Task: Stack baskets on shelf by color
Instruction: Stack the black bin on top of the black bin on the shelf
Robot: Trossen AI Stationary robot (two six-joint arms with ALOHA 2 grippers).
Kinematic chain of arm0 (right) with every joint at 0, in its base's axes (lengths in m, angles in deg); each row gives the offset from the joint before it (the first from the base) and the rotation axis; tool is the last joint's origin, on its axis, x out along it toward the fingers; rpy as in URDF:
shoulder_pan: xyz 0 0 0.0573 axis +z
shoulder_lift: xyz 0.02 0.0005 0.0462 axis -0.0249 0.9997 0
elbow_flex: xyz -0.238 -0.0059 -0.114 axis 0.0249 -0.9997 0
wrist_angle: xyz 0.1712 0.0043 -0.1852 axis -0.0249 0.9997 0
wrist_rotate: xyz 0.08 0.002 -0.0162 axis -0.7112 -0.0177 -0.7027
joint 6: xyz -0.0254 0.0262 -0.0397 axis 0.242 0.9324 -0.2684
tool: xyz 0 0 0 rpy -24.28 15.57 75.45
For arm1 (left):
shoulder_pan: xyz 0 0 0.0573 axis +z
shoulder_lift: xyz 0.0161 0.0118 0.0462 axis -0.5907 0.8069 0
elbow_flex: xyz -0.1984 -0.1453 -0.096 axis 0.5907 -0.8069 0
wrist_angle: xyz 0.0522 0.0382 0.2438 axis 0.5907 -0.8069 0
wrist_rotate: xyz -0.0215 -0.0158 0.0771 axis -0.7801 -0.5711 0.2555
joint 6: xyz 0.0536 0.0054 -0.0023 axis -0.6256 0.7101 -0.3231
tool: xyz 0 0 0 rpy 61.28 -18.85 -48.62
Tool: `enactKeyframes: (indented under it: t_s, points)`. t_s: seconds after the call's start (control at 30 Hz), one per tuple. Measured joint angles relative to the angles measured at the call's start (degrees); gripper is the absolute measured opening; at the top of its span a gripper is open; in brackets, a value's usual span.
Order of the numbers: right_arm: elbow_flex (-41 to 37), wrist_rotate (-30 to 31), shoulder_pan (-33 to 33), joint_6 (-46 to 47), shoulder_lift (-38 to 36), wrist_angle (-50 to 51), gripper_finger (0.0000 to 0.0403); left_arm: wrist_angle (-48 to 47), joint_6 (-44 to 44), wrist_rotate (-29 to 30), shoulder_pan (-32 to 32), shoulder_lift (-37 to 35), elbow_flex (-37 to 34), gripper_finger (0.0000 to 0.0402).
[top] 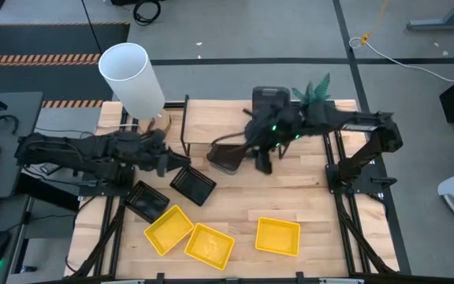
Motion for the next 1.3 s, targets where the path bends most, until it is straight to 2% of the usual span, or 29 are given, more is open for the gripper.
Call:
enactKeyframes:
  t_s: [0.17,0.3,0.43,0.57,0.73,0.97,1.07,1.2,1.3]
  points:
    - [-2.44,1.1,3.36,7.12,4.11,-4.65,0.0142,0.8,-9.67,1.66,-0.34,-2.12,4.08,0.0114]
    - [3.73,1.69,5.29,10.53,11.65,-2.72,0.014,1.21,-15.0,2.26,-0.31,-3.36,6.18,0.0114]
    - [8.33,6.83,6.13,8.27,18.86,-0.13,0.0139,0.94,-18.0,0.66,-0.59,-4.63,6.41,0.0114]
    - [8.93,9.59,5.92,7.72,22.98,0.36,0.0142,0.75,-18.46,-3.41,-0.61,-5.77,6.4,0.0114]
    - [9.06,9.53,5.55,7.63,26.28,0.13,0.0159,0.3,-18.52,-6.84,-0.61,-8.12,6.37,0.0114]
    - [8.34,15.61,5.45,7.67,28.0,-0.11,0.0195,3.31,-21.34,-4.35,-0.59,-11.62,6.37,0.0114]
    - [8.46,15.73,4.93,7.51,28.79,-0.52,0.0205,6.25,-21.48,-4.26,-0.59,-12.11,6.37,0.0114]
    - [8.33,16.09,4.68,6.77,30.95,-0.11,0.0207,9.12,-21.46,-4.26,-0.59,-11.98,6.37,0.0114]
    - [8.31,18.66,4.97,6.38,32.39,0.18,0.0202,10.72,-21.46,-4.24,-0.59,-11.96,6.35,0.0114]
